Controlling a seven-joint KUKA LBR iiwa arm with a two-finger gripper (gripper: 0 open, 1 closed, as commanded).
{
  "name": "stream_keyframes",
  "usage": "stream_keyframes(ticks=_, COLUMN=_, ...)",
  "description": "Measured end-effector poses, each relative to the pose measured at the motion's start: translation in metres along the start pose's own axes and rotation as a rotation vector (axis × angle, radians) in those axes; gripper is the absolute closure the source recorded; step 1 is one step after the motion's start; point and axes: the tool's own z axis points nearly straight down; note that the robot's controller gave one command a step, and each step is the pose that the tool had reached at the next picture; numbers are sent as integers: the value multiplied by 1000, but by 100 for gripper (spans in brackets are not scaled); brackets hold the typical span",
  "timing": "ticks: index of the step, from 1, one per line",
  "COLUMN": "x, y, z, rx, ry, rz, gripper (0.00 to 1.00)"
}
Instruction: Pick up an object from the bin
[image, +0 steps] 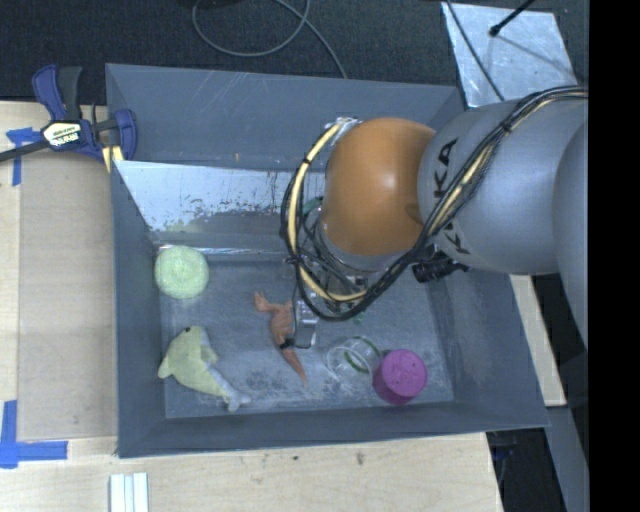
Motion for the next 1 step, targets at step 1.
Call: stream_keyframes(ticks=1, x=1, y=-17, z=19, rx=3, ry=8, rz=224, gripper=0)
